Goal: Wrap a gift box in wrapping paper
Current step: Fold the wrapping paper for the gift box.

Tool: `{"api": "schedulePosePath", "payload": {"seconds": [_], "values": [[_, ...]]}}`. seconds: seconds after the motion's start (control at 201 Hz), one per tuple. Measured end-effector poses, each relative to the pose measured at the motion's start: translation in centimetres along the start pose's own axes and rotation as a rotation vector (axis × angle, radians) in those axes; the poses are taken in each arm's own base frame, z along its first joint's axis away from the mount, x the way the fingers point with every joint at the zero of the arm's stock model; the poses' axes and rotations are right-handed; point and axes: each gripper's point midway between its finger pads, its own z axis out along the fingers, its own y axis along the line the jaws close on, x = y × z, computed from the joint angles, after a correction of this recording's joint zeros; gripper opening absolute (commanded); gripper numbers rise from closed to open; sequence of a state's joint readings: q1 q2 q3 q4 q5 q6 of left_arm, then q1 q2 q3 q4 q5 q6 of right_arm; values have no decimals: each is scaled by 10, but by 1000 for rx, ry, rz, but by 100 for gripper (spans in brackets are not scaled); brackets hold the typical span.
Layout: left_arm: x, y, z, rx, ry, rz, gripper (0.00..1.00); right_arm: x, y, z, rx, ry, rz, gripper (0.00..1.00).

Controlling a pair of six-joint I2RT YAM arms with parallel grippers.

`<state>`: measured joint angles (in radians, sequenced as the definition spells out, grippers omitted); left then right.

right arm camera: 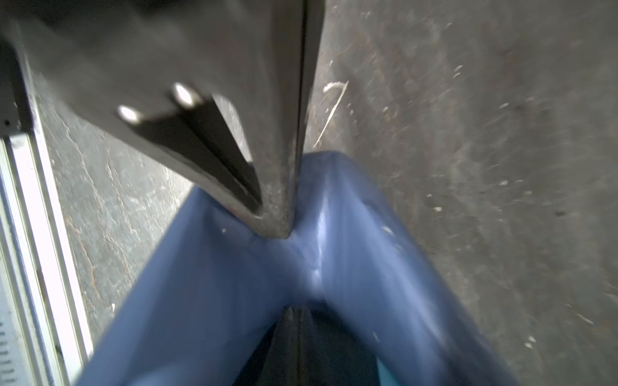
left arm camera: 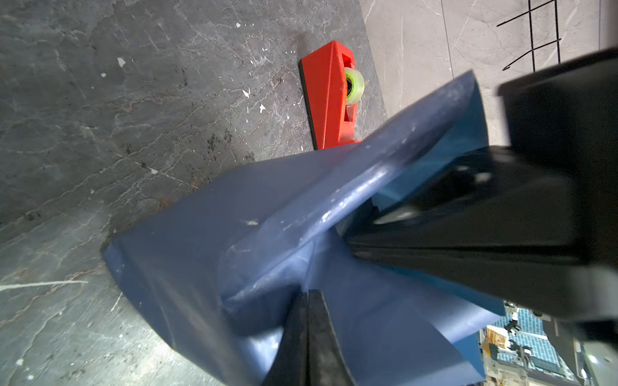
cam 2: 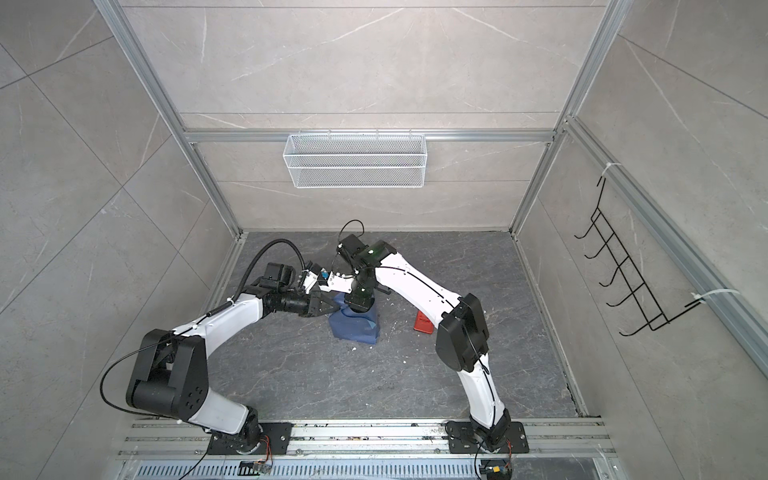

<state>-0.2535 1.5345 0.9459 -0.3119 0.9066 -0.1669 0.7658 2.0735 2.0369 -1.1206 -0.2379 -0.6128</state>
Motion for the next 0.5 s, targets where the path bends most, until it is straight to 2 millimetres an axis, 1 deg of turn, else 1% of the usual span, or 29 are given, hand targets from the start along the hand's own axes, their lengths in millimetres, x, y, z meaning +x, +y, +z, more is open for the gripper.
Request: {"api": "schedulePosePath", "payload": {"seconds": [0.05, 0.154, 0.204, 0.244, 0.309, 0.349, 0.403, 0.463, 0.503], "values": [[0, 0, 0, -1, -1, 1, 0, -5, 1, -17, 27, -44, 5, 0], [0, 0, 0, -1, 0, 4, 0, -7, 5, -66, 106, -162, 32, 0], [0, 0, 0, -1, -1, 9, 0, 0, 6, -92, 155, -222, 58, 0], [0, 0, 0, -1, -2, 10, 0, 8, 6, -108, 190, -266, 81, 0], [-1, 0, 0, 0, 0, 8, 0, 28, 5, -122, 239, -312, 138, 0], [-1, 0, 0, 0, 1, 9, 0, 40, 4, -123, 258, -320, 172, 0], [-2, 0, 0, -1, 1, 13, 0, 57, 1, -113, 275, -310, 219, 0], [-2, 0, 0, -1, 1, 15, 0, 73, 0, -93, 277, -280, 257, 0], [-2, 0, 0, -1, 1, 17, 0, 84, 1, -75, 270, -256, 280, 0]]}}
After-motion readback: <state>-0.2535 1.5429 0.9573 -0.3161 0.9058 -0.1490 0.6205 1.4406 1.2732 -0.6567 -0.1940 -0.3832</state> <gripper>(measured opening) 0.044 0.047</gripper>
